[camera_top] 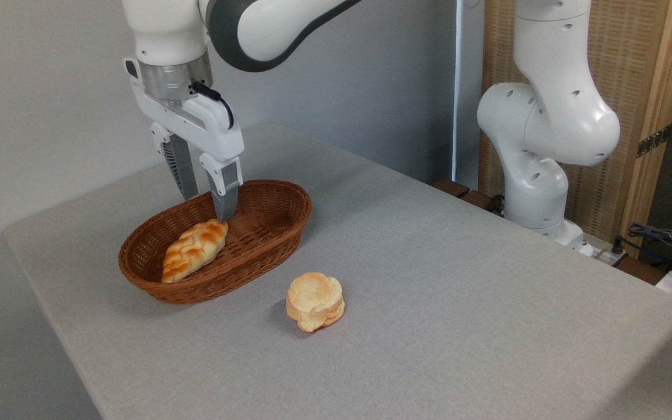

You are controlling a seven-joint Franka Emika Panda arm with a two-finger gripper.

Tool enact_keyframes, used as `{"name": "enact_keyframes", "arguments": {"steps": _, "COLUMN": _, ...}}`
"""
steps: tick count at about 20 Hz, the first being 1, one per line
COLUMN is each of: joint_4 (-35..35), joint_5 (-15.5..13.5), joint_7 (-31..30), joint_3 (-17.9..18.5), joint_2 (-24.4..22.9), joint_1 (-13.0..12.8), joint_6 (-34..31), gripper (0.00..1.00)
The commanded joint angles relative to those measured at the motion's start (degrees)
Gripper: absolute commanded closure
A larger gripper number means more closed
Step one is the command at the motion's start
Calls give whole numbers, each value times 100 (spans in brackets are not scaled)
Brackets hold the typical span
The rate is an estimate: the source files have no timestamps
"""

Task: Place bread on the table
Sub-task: 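Move the gripper over the croissant and lower it into the basket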

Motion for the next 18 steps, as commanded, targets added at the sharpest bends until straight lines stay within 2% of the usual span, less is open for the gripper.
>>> {"name": "enact_keyframes", "arguments": {"steps": 1, "joint_4": 57, "joint_5": -4, "joint_7": -221, "joint_3": -217, "joint_2": 177, "joint_1": 12, "joint_6": 167, "gripper": 0}}
{"name": "enact_keyframes", "arguments": {"steps": 7, "joint_4": 57, "joint_5": 22, "joint_7": -467, "joint_3": -569, "joint_2": 475, "joint_1": 12, "joint_6": 466, "gripper": 0}}
{"name": "enact_keyframes", "arguments": {"steps": 10, "joint_4": 57, "joint_5": 66, "joint_7": -432, "joint_3": -569, "joint_2": 616, "joint_1": 12, "joint_6": 466, "gripper": 0}}
{"name": "enact_keyframes", "arguments": {"steps": 12, "joint_4": 57, "joint_5": 250, "joint_7": -440, "joint_3": -578, "joint_2": 713, "joint_1": 3, "joint_6": 571, "gripper": 0}}
{"name": "enact_keyframes", "arguments": {"steps": 18, "joint_4": 57, "joint_5": 426, "joint_7": -432, "joint_3": -595, "joint_2": 1020, "joint_1": 3, "joint_6": 888, "gripper": 0}}
